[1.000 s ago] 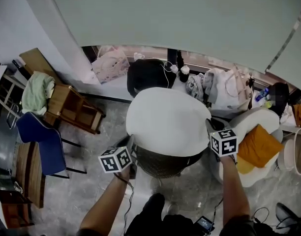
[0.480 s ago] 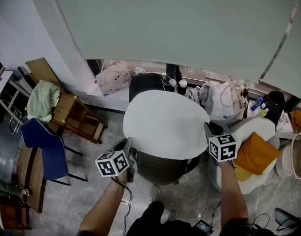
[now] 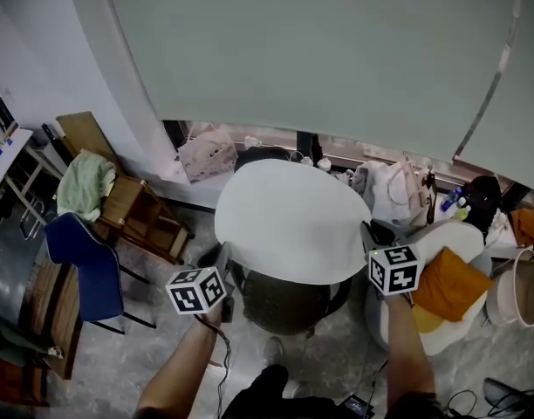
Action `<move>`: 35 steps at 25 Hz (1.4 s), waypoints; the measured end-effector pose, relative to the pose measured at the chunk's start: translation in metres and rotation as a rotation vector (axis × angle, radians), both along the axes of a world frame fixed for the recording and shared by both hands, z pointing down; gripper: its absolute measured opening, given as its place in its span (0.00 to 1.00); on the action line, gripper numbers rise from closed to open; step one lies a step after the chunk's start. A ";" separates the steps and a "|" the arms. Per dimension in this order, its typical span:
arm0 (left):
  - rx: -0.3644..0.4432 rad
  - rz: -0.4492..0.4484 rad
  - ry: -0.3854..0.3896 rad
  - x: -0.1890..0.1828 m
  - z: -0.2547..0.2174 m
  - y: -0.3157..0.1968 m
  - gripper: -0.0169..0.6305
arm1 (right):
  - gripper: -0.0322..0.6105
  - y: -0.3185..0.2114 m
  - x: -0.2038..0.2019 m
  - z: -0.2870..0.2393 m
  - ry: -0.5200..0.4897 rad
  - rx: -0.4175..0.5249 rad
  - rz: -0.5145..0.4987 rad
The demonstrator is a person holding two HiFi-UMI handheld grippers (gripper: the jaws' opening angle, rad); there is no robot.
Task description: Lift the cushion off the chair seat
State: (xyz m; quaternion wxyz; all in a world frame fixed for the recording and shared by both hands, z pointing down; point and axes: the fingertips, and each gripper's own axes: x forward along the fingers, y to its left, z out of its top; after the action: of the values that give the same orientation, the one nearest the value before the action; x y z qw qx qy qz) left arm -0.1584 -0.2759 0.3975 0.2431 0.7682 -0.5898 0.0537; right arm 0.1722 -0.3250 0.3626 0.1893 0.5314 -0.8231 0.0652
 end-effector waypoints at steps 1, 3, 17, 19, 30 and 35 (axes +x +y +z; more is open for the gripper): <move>0.009 -0.001 -0.002 0.000 -0.007 0.001 0.08 | 0.13 0.001 0.000 -0.007 -0.003 0.010 0.000; 0.030 -0.003 -0.006 0.002 -0.020 0.006 0.08 | 0.13 0.007 0.001 -0.022 -0.009 0.031 -0.001; 0.160 -0.025 -0.013 0.028 -0.105 0.062 0.08 | 0.13 0.064 0.027 -0.108 -0.017 0.155 -0.021; 0.180 -0.028 -0.013 0.033 -0.115 0.072 0.08 | 0.13 0.074 0.032 -0.118 -0.017 0.176 -0.024; 0.265 -0.043 -0.030 0.043 -0.158 0.120 0.08 | 0.13 0.122 0.043 -0.161 -0.041 0.256 -0.041; 0.277 -0.052 -0.037 0.050 -0.171 0.135 0.08 | 0.13 0.136 0.048 -0.175 -0.050 0.273 -0.053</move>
State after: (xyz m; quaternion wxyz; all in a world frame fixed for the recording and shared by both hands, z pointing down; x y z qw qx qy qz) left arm -0.1089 -0.1411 0.2265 0.1252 0.7776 -0.6158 -0.0202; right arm 0.2205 -0.1889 0.1880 0.0961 0.5284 -0.8426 -0.0393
